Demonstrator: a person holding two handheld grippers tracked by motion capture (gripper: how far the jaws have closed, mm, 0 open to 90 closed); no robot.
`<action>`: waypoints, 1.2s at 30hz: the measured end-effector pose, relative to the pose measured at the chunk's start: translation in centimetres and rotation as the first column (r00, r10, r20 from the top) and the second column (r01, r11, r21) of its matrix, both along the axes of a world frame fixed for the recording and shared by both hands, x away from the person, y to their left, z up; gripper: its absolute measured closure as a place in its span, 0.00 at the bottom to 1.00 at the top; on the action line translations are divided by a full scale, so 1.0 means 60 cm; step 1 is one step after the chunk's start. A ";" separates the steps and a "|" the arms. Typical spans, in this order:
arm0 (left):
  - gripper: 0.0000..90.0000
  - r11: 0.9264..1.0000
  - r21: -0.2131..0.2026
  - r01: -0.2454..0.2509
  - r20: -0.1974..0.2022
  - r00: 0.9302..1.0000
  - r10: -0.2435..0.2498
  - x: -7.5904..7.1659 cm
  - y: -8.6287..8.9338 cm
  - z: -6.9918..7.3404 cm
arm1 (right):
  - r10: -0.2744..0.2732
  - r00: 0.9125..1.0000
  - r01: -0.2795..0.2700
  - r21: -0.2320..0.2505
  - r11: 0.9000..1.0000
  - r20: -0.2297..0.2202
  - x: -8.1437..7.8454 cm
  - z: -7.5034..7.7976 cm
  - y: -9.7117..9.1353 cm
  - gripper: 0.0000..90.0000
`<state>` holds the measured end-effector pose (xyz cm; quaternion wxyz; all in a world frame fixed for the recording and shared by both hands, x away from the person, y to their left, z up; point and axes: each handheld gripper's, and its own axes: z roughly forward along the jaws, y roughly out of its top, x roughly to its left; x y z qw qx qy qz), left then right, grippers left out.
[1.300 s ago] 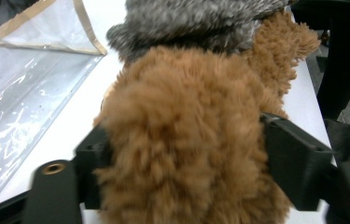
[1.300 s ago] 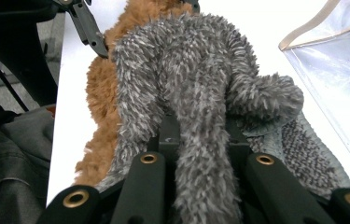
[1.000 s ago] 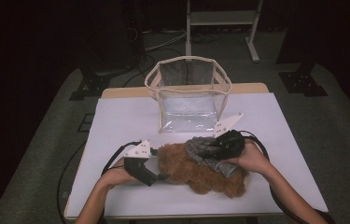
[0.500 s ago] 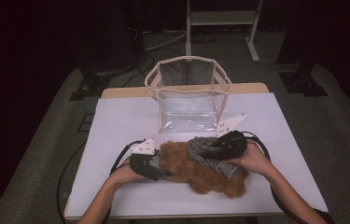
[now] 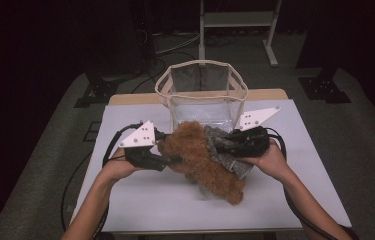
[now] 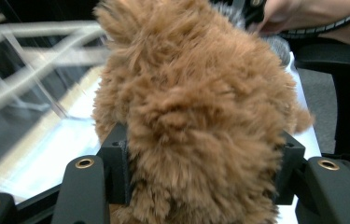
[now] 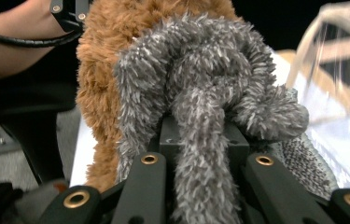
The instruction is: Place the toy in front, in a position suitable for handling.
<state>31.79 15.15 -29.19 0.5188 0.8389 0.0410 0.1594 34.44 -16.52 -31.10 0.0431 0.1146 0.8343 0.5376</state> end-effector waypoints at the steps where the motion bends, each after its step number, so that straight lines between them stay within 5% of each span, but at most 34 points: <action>1: 0.45 1.000 0.004 0.002 0.010 1.000 -0.002 -0.003 0.001 0.012 | 0.004 1.000 -0.004 0.014 1.000 0.003 0.000 0.003 0.001 0.84; 5: 0.45 1.000 0.011 0.025 0.039 0.999 -0.025 -0.011 0.002 0.044 | 0.023 1.000 -0.022 0.064 0.998 -0.001 -0.003 0.008 0.003 0.83; 8: 0.44 0.999 0.036 0.032 0.018 0.999 -0.033 -0.005 -0.009 0.029 | 0.018 1.000 -0.017 0.025 1.000 -0.021 -0.004 -0.001 -0.004 0.83; 11: 0.44 0.999 -0.006 0.043 0.000 0.999 -0.043 0.001 -0.019 0.017 | 0.004 1.000 -0.004 0.002 1.000 -0.026 -0.004 0.004 -0.026 0.83; 17: 0.42 0.996 -0.006 0.085 -0.009 0.996 -0.085 0.007 -0.072 0.015 | 0.015 0.998 -0.011 -0.054 0.998 0.065 -0.015 0.093 -0.050 0.83; 21: 0.42 0.993 0.035 0.115 0.017 0.993 -0.115 0.005 -0.111 0.025 | 0.051 0.991 -0.036 -0.119 0.992 0.120 -0.018 0.158 -0.034 0.83; 24: 0.41 0.990 0.055 0.130 0.037 0.991 -0.132 0.003 -0.137 0.031 | 0.075 0.989 -0.052 -0.181 0.982 0.127 -0.019 0.181 -0.013 0.83; 27: 0.39 0.989 0.074 0.125 0.041 0.991 -0.129 0.004 -0.151 0.028 | 0.069 0.990 -0.034 -0.272 0.962 0.121 -0.017 0.174 -0.002 0.83; 36: 0.19 0.991 0.038 0.126 0.016 0.992 -0.127 0.005 -0.148 0.022 | 0.044 0.998 -0.029 -0.248 0.968 0.054 -0.005 0.135 -0.033 0.83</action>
